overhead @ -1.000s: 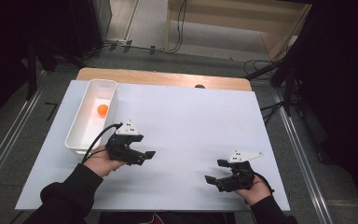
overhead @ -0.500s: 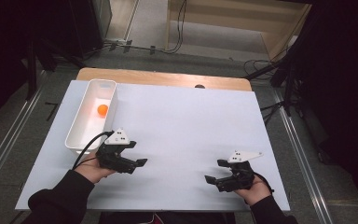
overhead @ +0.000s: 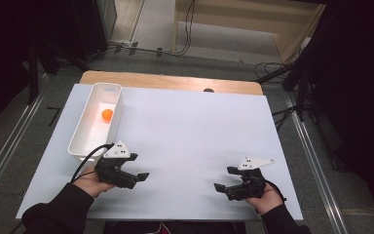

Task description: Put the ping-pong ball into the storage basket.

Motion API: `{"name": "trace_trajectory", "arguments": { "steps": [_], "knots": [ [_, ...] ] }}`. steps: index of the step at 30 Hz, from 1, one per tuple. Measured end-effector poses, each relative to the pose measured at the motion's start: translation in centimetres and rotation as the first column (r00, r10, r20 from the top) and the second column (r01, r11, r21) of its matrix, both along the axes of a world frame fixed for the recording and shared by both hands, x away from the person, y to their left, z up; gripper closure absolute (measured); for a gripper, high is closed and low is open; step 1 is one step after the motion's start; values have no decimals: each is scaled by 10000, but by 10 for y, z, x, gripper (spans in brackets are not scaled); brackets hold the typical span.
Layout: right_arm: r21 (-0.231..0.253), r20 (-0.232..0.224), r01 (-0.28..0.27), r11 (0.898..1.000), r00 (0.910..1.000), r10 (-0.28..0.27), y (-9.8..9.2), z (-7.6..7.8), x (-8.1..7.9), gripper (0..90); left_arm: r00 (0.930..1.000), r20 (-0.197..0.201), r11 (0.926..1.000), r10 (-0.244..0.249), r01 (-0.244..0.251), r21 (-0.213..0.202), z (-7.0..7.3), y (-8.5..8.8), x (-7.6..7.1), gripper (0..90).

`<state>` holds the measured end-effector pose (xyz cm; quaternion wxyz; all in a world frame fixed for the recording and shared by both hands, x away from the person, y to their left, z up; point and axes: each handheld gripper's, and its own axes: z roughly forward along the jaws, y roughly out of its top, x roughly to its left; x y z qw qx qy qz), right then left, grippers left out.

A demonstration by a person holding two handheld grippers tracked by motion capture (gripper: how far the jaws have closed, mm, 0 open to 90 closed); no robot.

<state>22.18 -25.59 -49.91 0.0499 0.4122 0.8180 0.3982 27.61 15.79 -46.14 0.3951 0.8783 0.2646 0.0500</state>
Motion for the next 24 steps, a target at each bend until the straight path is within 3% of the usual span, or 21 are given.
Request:
{"name": "trace_trajectory", "arguments": {
  "steps": [5, 13, 24],
  "knots": [
    [-7, 35, 5, 10000, 10000, -5, 0, 0, 0, 129, 9999, -148, 10000, 75, -75, 5, -3, 7, -3, 206],
    [-14, 3, 30, 10000, 10000, -30, 0, 0, 0, 129, 9992, -400, 9994, 4, 10, 346, -10, 18, -10, 206],
    [-8, -8, 21, 10000, 10000, -21, -1, 0, 0, 129, 9988, -434, 9987, 225, -205, 457, -13, 29, -11, 205]
  ]
}}
